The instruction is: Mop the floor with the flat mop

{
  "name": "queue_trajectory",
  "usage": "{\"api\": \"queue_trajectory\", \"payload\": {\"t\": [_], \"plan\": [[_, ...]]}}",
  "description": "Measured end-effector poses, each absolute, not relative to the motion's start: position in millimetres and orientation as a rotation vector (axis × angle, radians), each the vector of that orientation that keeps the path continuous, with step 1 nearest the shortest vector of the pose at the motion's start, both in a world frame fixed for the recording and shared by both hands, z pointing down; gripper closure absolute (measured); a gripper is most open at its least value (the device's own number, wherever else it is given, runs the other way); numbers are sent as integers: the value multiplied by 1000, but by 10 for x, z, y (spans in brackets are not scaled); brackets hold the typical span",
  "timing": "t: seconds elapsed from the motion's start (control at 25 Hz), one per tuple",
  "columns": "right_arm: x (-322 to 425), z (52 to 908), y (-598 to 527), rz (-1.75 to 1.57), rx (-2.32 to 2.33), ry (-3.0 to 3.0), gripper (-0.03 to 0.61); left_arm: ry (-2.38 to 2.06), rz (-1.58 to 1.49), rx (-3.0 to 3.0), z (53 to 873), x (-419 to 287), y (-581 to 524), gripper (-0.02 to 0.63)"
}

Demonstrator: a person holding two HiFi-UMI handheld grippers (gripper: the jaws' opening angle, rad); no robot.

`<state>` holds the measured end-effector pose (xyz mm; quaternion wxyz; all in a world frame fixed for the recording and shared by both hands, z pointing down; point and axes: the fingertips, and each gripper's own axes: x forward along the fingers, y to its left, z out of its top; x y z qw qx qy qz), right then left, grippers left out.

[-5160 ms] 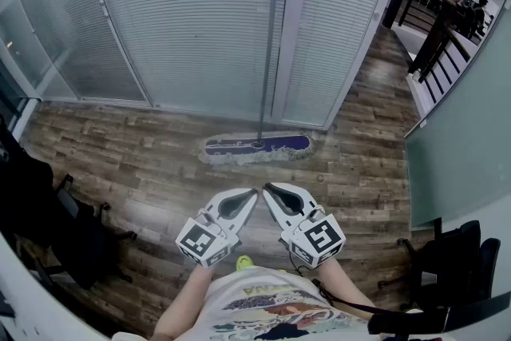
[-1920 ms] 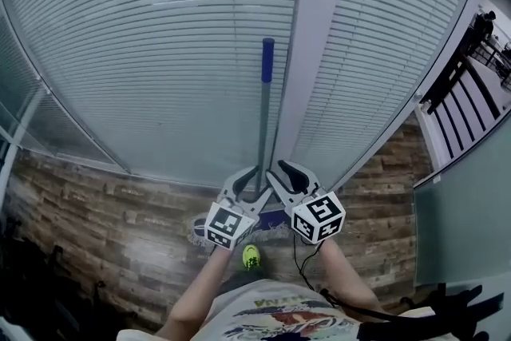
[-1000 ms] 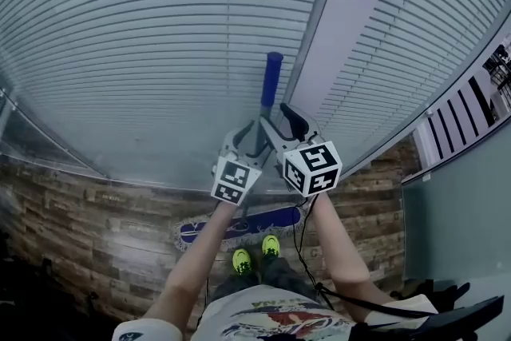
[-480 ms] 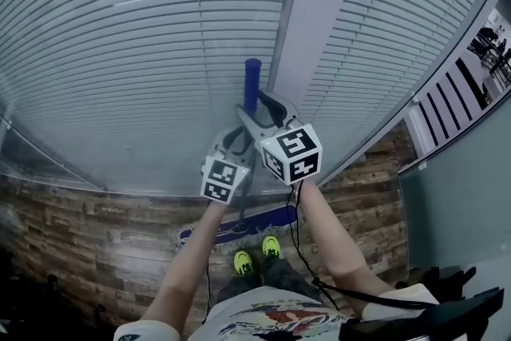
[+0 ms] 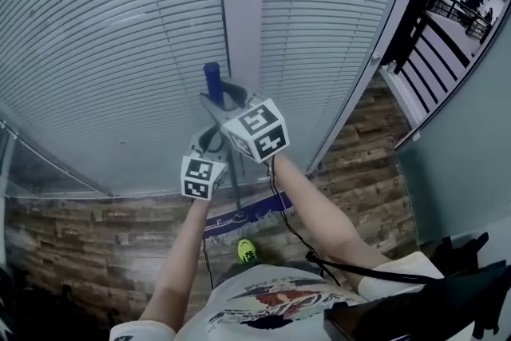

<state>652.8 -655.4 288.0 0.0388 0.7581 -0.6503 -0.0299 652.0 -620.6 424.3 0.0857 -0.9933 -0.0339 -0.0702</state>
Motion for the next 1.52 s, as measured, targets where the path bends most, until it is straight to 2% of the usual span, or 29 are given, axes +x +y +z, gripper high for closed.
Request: {"api": "queue_trajectory", "payload": {"t": [0.24, 0.4, 0.56, 0.68, 0.76, 1.2, 1.36, 1.52], "plan": [[5891, 2872, -5408, -50, 2333, -2130, 436, -112, -210, -2904, 4241, 5920, -5119, 484], [5483, 2933, -4685, -41, 2296, -2180, 437, -194, -23, -2878, 3986, 5489, -4363, 427], [5033, 3019, -4082, -40, 2258, -2209, 437, -166, 30, -2849, 3799, 5138, -3750, 416], [4741, 3103, -3765, -19, 2224, -2211, 437, -134, -17, -2887, 3865, 4884, -3524, 426], [4559, 3152, -3595, -6, 2205, -2216, 437, -115, -50, -2903, 3910, 4715, -3414, 492], [3608, 3383, -2754, 114, 2165, -2318, 428, -149, -203, -2891, 4161, 3885, -2577, 496], [2930, 3634, -2268, 137, 2075, -2349, 422, -207, -271, -2895, 4380, 3423, -2105, 494], [2090, 4013, -1726, 153, 1961, -2342, 417, -271, -318, -2847, 4736, 2660, -1587, 494]]}}
